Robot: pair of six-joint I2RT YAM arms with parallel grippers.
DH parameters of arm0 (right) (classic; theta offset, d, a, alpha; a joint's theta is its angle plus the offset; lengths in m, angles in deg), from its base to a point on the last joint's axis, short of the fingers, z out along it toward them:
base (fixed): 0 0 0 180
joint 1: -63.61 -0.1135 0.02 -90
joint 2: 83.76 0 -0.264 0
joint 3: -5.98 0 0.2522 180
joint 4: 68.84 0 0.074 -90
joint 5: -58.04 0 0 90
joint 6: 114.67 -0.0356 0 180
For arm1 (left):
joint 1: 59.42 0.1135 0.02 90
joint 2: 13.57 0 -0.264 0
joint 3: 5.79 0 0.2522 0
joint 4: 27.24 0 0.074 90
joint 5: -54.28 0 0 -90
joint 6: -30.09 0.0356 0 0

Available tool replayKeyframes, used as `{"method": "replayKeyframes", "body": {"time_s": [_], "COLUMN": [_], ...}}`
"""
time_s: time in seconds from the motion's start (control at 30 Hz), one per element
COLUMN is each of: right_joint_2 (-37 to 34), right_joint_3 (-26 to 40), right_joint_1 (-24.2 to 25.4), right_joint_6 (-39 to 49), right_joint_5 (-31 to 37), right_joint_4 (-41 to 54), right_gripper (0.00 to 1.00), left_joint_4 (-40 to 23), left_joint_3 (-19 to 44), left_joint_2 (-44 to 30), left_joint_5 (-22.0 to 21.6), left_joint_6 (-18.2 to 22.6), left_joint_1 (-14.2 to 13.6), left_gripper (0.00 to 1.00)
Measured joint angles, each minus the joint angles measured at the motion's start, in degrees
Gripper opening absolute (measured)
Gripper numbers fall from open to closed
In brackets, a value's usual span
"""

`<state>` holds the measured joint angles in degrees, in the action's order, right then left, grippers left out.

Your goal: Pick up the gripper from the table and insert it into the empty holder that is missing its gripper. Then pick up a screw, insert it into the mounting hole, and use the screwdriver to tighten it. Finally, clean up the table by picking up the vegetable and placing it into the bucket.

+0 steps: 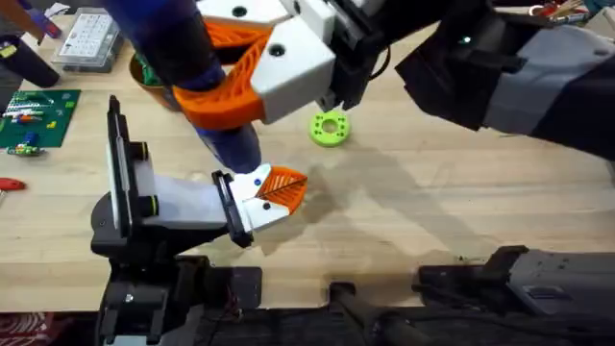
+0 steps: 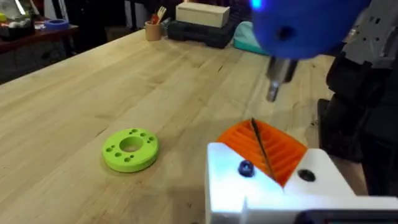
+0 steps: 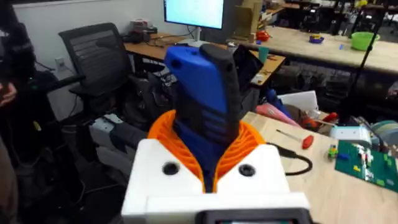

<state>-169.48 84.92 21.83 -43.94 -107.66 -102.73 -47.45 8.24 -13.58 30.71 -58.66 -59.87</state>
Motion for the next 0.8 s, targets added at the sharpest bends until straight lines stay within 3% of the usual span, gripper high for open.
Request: {"method": "replayKeyframes", "body": {"time_s": [0.27, 0.43, 0.8], "right_joint_2": [-0.1, -0.1, -0.1], "right_joint_3": [-0.8, -3.3, -4.4], "right_joint_1": [0.0, 0.0, 0.2], "right_joint_6": [-0.1, -1.3, -2.6], "right_joint_5": [0.0, 0.0, 0.0], "right_joint_4": [-0.5, -7.0, -7.3], "right_gripper": [0.046, 0.044, 0.046], "left_joint_4": [0.0, 0.0, 0.0], "left_joint_3": [0.0, 0.0, 0.0], "left_joint_2": [0.0, 0.0, 0.0], "left_joint_5": [0.0, 0.0, 0.0], "left_joint_6": [0.0, 0.0, 0.0], "left_joint_1": [0.0, 0.0, 0.0], "left_gripper": [0.019, 0.019, 0.019]}}
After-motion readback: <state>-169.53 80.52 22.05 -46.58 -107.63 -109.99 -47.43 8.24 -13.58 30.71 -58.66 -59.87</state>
